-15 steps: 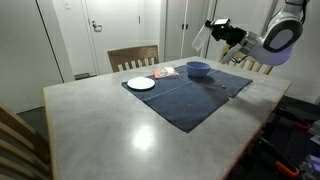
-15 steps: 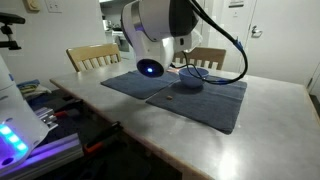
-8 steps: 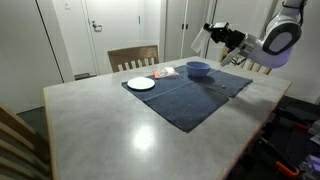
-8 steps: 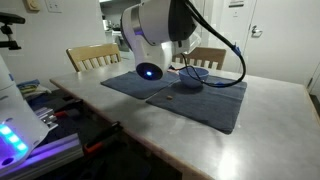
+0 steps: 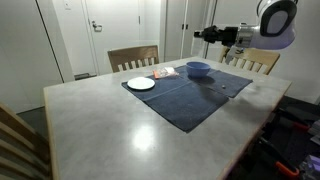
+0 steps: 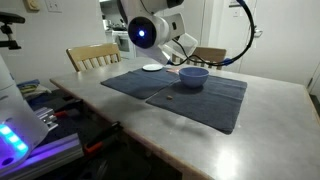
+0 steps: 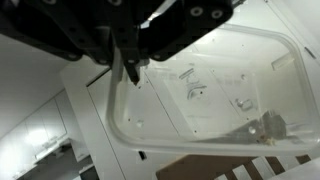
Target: Pour the contents in the container into the bowl.
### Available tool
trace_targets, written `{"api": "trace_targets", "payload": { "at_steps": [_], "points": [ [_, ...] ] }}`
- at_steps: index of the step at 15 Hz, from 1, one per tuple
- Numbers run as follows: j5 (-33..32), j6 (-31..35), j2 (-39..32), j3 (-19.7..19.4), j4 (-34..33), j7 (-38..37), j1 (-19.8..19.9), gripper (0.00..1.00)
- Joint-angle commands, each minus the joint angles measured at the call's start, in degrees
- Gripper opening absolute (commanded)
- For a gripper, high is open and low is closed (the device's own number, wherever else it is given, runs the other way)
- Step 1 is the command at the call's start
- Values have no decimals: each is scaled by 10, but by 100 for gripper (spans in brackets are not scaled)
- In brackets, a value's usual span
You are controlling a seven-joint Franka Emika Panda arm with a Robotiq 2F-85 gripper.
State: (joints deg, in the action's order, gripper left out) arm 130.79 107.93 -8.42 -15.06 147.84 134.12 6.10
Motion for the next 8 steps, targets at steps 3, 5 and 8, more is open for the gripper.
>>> {"api": "trace_targets", "payload": {
  "at_steps": [3, 5, 8],
  "points": [
    [8, 249, 77, 57, -10, 39, -34, 2],
    [12, 341, 93, 85, -22, 45, -46, 2],
    [19, 480, 107, 131, -43, 49, -66, 2]
  ]
}}
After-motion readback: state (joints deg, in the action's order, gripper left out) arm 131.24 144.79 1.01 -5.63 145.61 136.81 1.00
